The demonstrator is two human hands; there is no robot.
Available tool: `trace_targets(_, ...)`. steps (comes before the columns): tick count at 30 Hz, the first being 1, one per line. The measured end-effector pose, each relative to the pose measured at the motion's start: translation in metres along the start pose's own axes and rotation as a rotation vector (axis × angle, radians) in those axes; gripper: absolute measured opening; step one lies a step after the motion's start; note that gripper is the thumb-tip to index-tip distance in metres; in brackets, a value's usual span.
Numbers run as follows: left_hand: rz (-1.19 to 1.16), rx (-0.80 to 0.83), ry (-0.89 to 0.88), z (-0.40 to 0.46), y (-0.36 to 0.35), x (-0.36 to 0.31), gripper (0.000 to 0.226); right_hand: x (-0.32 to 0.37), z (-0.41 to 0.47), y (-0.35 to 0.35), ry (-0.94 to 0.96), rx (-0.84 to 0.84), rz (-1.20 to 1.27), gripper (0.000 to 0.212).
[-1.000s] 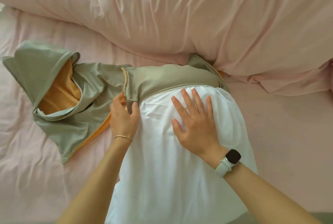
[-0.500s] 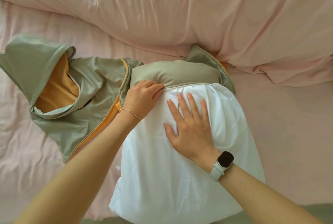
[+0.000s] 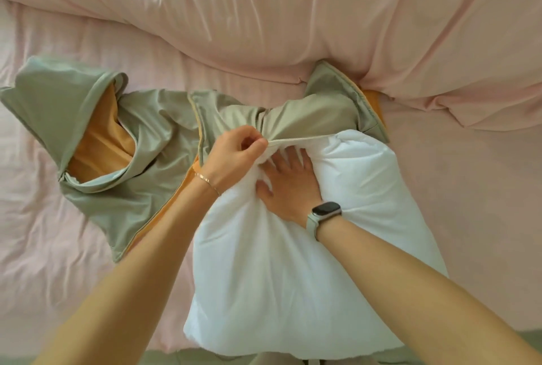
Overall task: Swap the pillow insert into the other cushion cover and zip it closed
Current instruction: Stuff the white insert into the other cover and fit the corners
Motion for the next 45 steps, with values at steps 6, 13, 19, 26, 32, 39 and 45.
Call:
trace_targets(6, 0.055, -0.137, 0.025, -0.030, -0.008, 0.038, 0.018, 0.016, -0.016, 0.007, 0.054, -0.054, 0.042, 0.052)
trace_targets(13, 0.435, -0.371, -0.203, -0.027, -0.028, 0.022, 0.013, -0.008, -0.101, 0.051, 0.027, -0.634, 0.106, 0.031)
trace_targets(19, 0.699, -0.360, -0.576, -0.007, -0.065, -0.023, 0.017, -0.073, -0.101, 0.050, -0.392, -0.294, 0.389, 0.075)
trace_targets(26, 0.882, -0.296, -0.493, 0.024, -0.067, -0.032, 0.024, -0.059, -0.103, 0.040, -0.205, -0.361, 0.372, 0.067)
trace_targets(32, 0.595, -0.188, -0.259, 0.020, -0.056, -0.054, 0.022, -0.034, -0.090, 0.026, 0.037, -0.238, 0.261, 0.064)
trace_targets(39, 0.188, 0.022, -0.124, -0.026, -0.046, -0.046, 0.025, -0.036, -0.027, 0.002, -0.037, -0.056, 0.121, 0.058)
trace_targets(45, 0.285, -0.182, 0.024, -0.019, -0.044, -0.025, 0.022, -0.059, -0.062, 0.021, 0.059, -0.445, 0.359, 0.048)
Point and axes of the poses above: each hand's wrist, its own z-axis towards the middle knuckle, its own y-axis out of the back of the hand, x = y × z, the point moved 1 cm from there along z, towards the middle knuckle, and after that the axes turned 15 degrees about y, right-handed, at the moved point
